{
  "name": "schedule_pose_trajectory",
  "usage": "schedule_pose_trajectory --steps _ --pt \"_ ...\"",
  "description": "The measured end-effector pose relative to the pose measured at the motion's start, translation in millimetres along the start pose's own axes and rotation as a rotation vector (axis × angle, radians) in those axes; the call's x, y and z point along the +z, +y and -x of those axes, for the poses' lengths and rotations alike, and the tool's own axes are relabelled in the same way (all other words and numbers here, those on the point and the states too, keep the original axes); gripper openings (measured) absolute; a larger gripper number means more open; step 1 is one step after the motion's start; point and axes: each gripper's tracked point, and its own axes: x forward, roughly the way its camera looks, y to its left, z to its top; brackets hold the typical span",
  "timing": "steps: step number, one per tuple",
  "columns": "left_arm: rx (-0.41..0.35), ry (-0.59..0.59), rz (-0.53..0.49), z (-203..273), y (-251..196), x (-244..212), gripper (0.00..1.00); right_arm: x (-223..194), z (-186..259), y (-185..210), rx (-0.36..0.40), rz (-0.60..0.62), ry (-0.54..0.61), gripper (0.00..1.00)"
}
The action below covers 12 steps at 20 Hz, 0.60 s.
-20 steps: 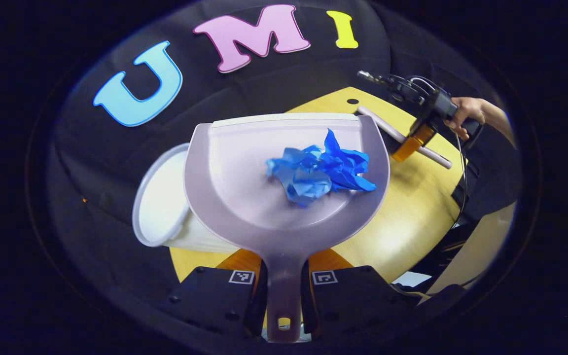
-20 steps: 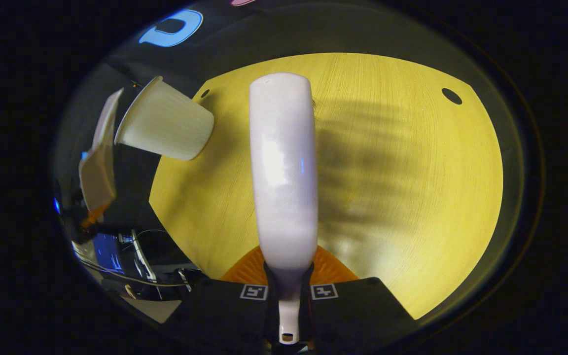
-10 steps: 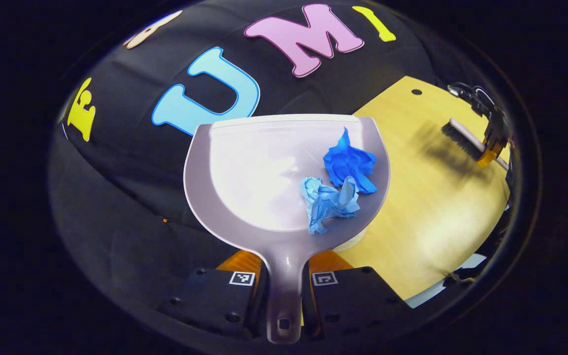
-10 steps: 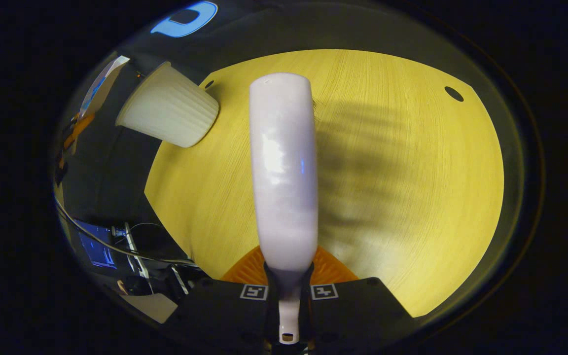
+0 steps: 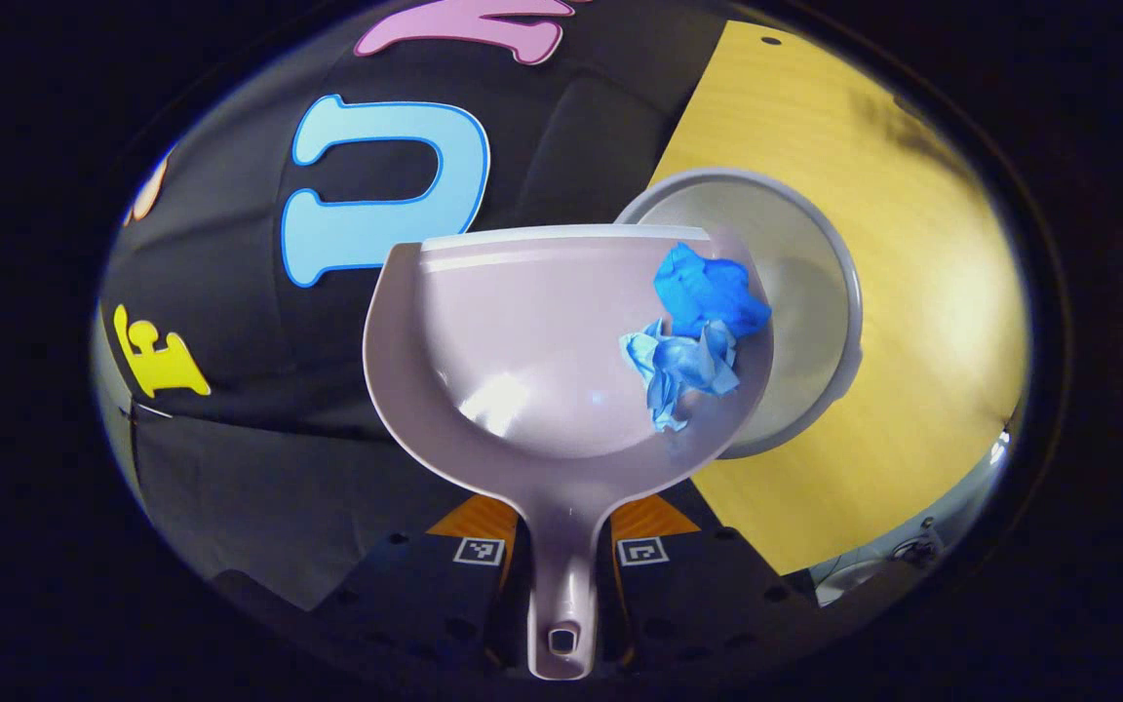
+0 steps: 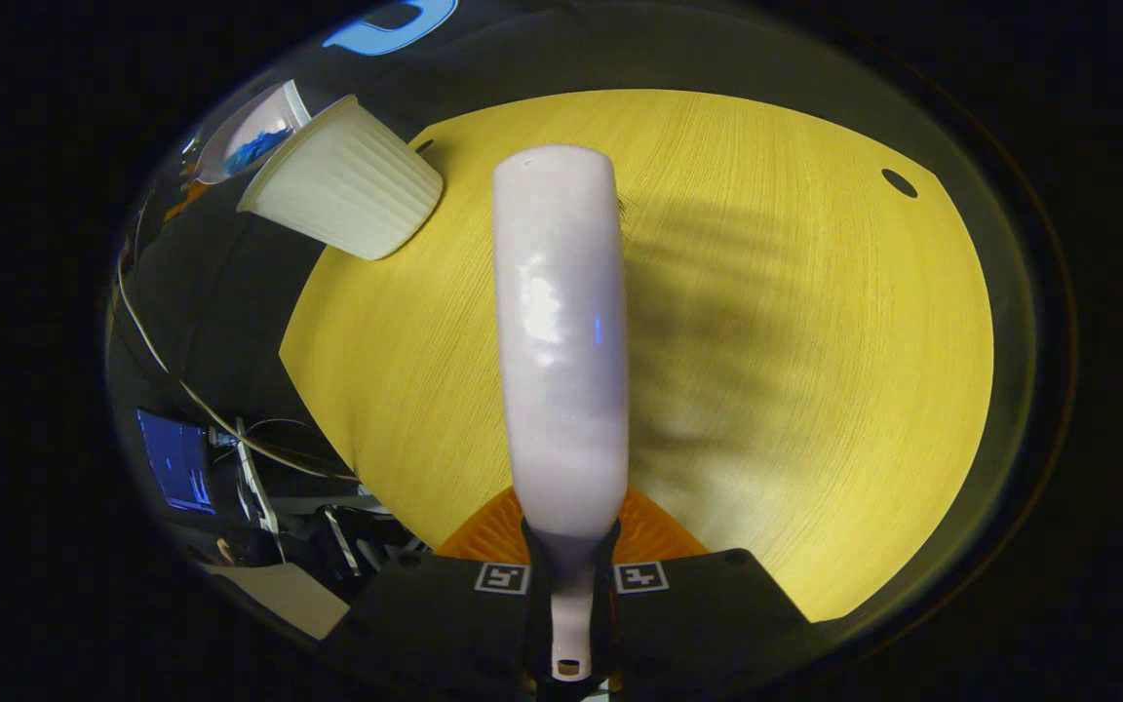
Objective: Pick up the small broom and dustpan from the desktop, sweep the trash into the dustpan with the broom, and then empty the trash into the garbage bin.
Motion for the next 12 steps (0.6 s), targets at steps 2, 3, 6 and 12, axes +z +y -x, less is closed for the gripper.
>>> schedule_pose_trajectory --steps 2,3,6,12 --pt "0.052 0.021 -0.048 -4 2 -5 0.26 -1 -4 7 0.013 -0.007 -0.004 0.17" --pt "0.081 0.027 -0.073 -6 5 -7 0.26 -1 -7 7 0.017 -0.008 -0.005 0.17" --pt "0.167 0.06 -0.147 -12 8 -18 0.26 -2 -7 5 0.018 -0.006 -0.011 0.17" --pt "0.076 -0.004 0.011 -6 -2 -8 0.25 -4 -1 8 0.031 -0.002 -0.021 0.17"
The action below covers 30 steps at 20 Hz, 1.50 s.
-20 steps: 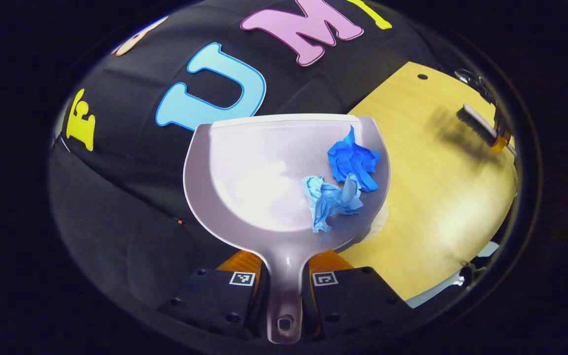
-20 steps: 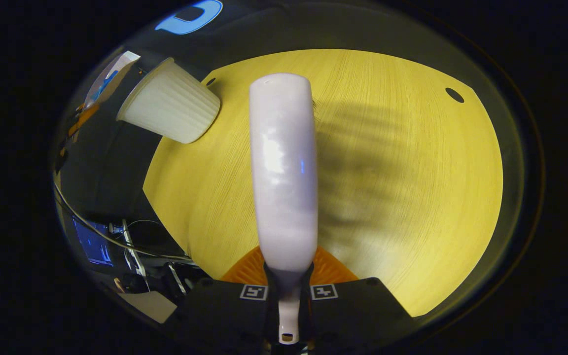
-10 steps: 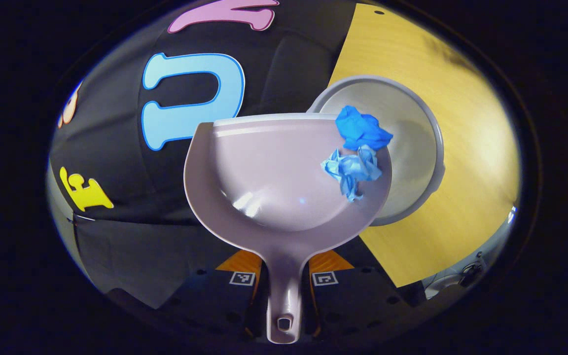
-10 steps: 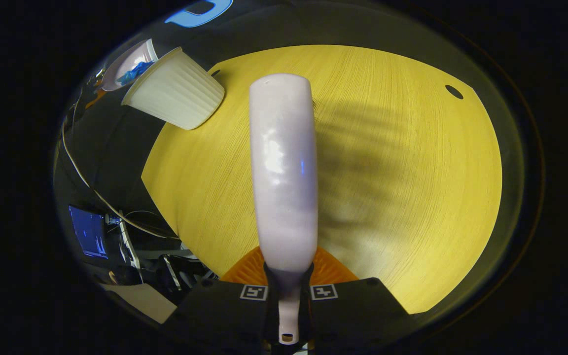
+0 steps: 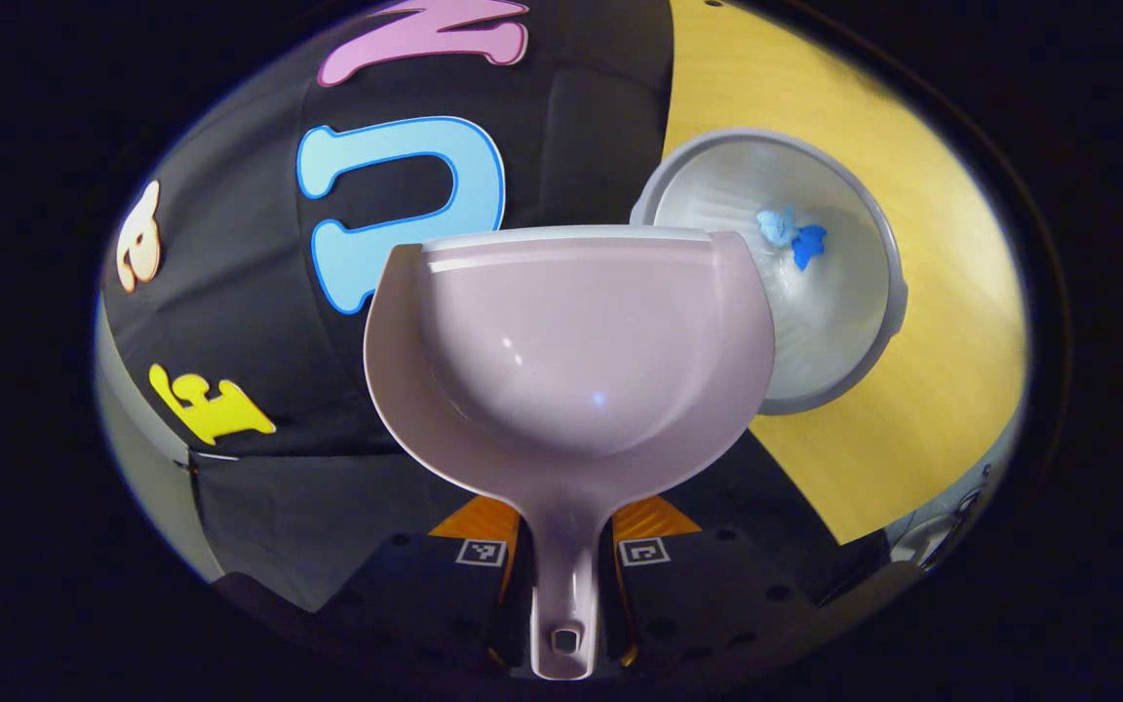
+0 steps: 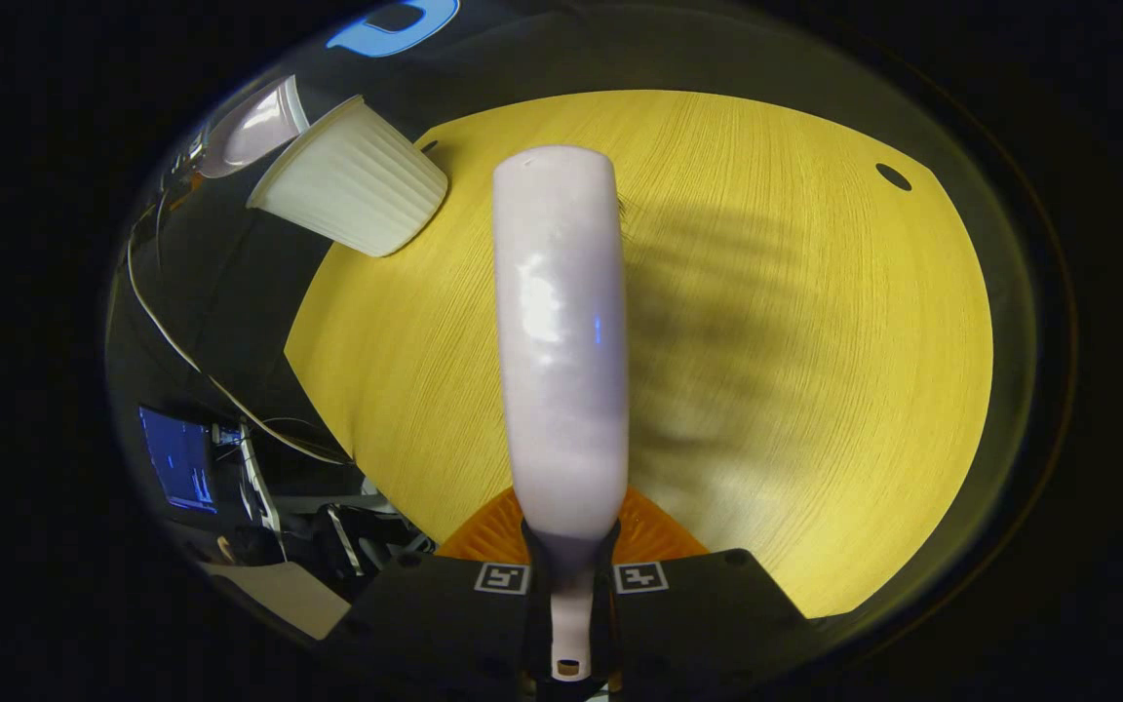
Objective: Pick up the small broom and dustpan from the desktop, sweep the trash into the dustpan with the broom, and then empty the trash into the garbage bin.
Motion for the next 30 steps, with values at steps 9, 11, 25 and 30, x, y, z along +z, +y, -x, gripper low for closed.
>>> schedule_pose_trajectory --steps 9,11,25,30 --pt "-0.474 -0.283 0.568 78 -9 90 0.25 2 10 8 0.03 -0.034 -0.026 0.17" --pt "-0.594 -0.337 0.646 114 -35 114 0.26 4 16 11 0.014 -0.052 -0.05 0.17" --pt "-1.212 0.081 0.837 157 -329 190 0.26 -3 -17 10 -0.276 -0.254 -0.003 0.1" --pt "-1.219 0.183 0.726 167 -313 194 0.26 -27 -63 3 -0.349 -0.256 0.125 0.17"
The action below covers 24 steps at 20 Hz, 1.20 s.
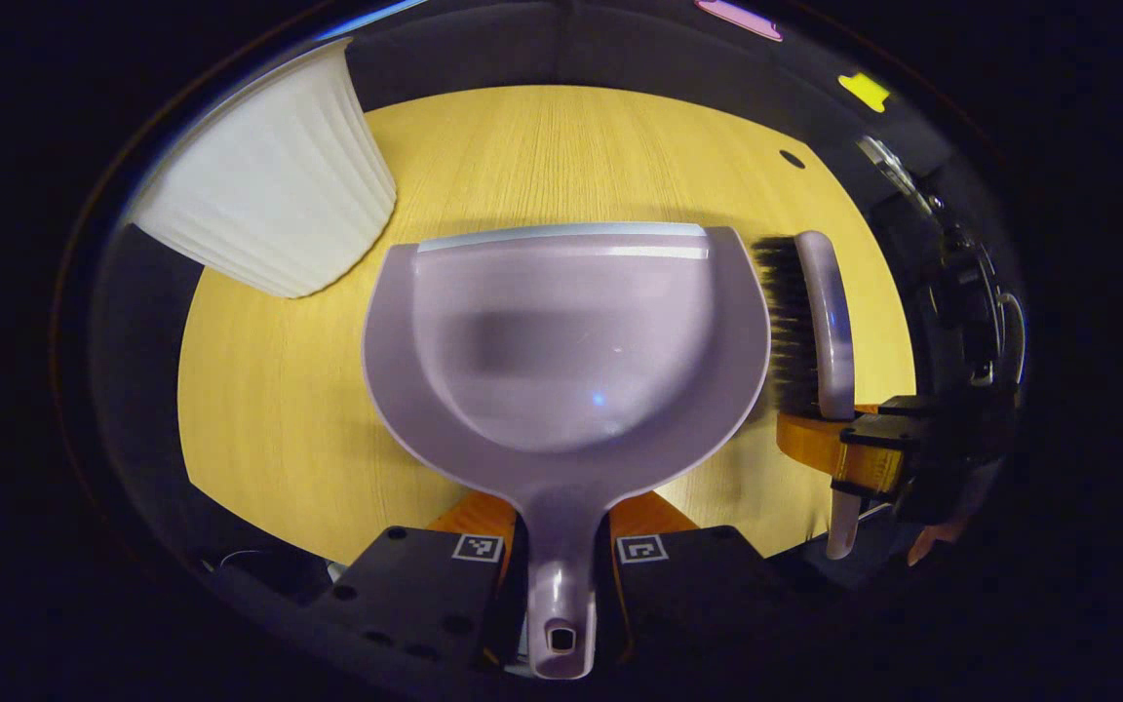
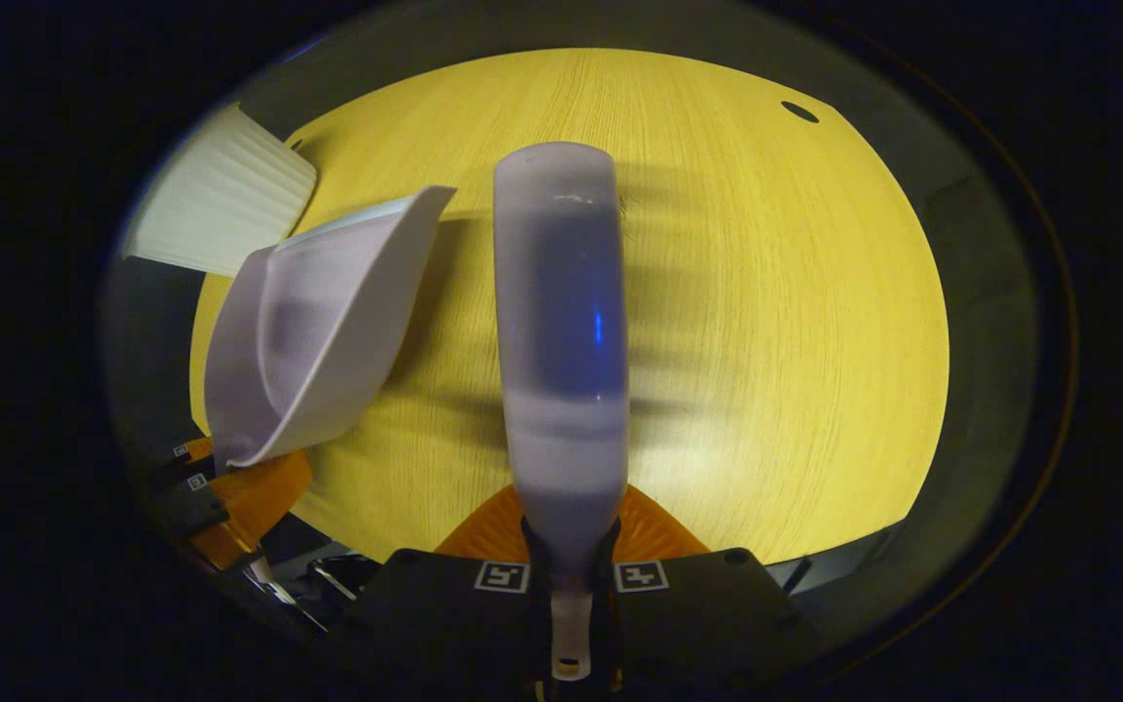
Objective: Pick up the small broom and dustpan from the desktop, sweep the trash into the dustpan with the broom, and then empty the trash into the garbage bin.
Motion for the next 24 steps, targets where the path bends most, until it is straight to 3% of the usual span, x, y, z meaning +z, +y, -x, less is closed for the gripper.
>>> schedule_pose_trajectory --steps 4,8,9,10,15,17,18,19,20,21,22,24 --pt "0.015 0.055 0.017 10 7 4 0.28 -7 -13 3 -0.029 -0.021 0.082 0.17" --pt "0.086 0.063 -0.008 9 6 3 0.26 -8 -20 1 -0.047 -0.05 0.105 0.17" --pt "0.082 0.065 -0.005 9 6 3 0.26 -8 -18 -1 -0.049 -0.051 0.119 0.1" --pt "0.079 0.071 -0.004 9 6 3 0.26 -7 -19 -1 -0.042 -0.063 0.12 0.19" --pt "0.052 0.125 0.004 3 4 -6 0.31 -10 -20 -3 -0.056 -0.063 0.139 0.21" --pt "0.043 0.139 0.021 1 3 -10 0.3 -11 -15 -4 -0.063 -0.052 0.137 0.27" --pt "0.044 0.144 0.016 1 2 -10 0.34 -12 -14 -5 -0.066 -0.045 0.137 0.29" --pt "0.05 0.154 0.005 2 2 -13 0.44 -13 -14 -5 -0.068 -0.038 0.137 0.3" --pt "0.057 0.164 -0.009 2 3 -14 0.45 -15 -14 -5 -0.072 -0.028 0.135 0.3" --pt "0.065 0.17 -0.022 3 3 -17 0.63 -17 -13 -6 -0.076 -0.015 0.135 0.31" --pt "0.071 0.167 -0.027 3 3 -17 0.7 -20 -13 -6 -0.073 -0.007 0.141 0.31" --pt "0.078 0.162 -0.021 4 2 -18 0.73 -21 -14 -5 -0.072 -0.008 0.141 0.33"
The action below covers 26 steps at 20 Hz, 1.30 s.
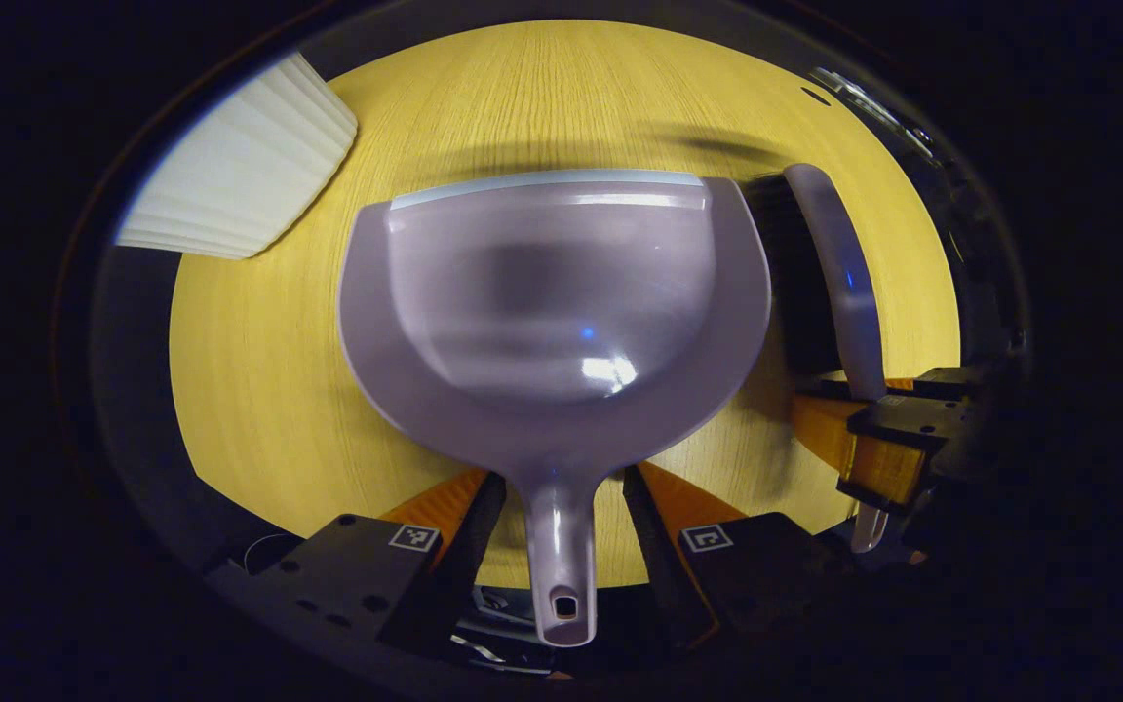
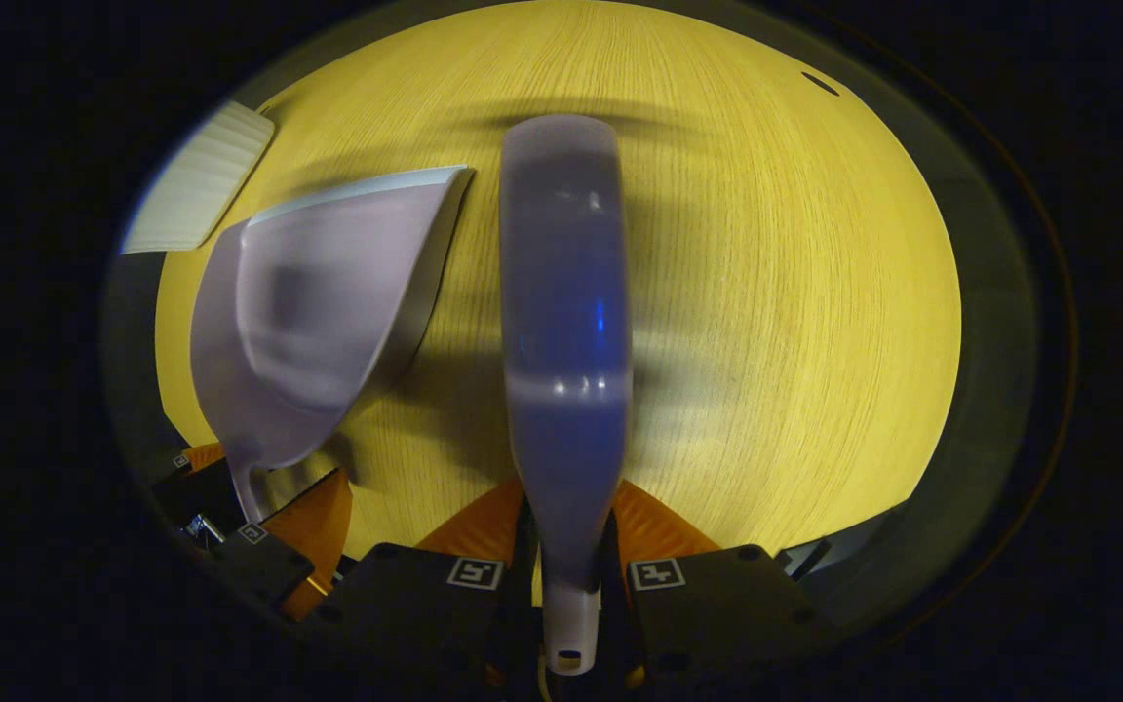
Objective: Pick up the small broom and dustpan from the desktop, sweep the trash into the dustpan with the broom, and then empty the trash into the garbage bin.
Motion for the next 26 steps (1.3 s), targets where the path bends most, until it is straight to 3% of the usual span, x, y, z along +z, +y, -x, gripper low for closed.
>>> schedule_pose_trajectory --steps 1,2,4,5,7,9,11,12,13,14,18,22,26 --pt "-0.002 0.004 0.002 1 -2 -2 0.81 -1 1 -1 -0.003 -0.002 -0.008 0.39" --pt "-0.002 0.003 -0.003 1 -3 -2 0.83 -3 2 -2 -0.001 0.002 -0.01 0.68" --pt "0.015 -0.013 -0.009 4 -2 -2 0.84 -4 6 -6 0.001 0.006 -0.015 0.81" --pt "0.019 -0.023 -0.01 5 -3 -2 0.83 -3 8 -7 0.001 -0.002 -0.024 0.79" --pt "0.014 -0.036 -0.012 11 -5 -4 0.83 -5 13 -7 0.008 0.0 -0.037 0.95" --pt "0.006 -0.055 -0.022 18 -7 -8 0.83 -6 21 -7 0.017 0.01 -0.064 0.91" --pt "0.023 -0.09 -0.044 27 -4 -12 0.83 -9 34 -9 0.031 0.018 -0.09 0.95" --pt "0.04 -0.121 -0.052 33 -1 -13 0.83 -10 42 -11 0.037 0.021 -0.118 0.91" --pt "0.051 -0.15 -0.061 40 1 -15 0.83 -12 50 -12 0.038 0.027 -0.143 0.97" --pt "0.046 -0.178 -0.064 48 1 -18 0.83 -14 61 -13 0.045 0.034 -0.173 0.97" --pt "-0.014 -0.313 -0.077 84 -9 -35 0.83 -29 107 -9 0.066 0.065 -0.322 0.96" --pt "-0.047 -0.54 -0.136 128 -16 -54 0.84 -49 152 -9 0.053 0.067 -0.487 0.97" --pt "-0.163 -0.745 -0.155 176 -42 -78 0.83 -72 204 -5 0.069 0.061 -0.681 0.96"
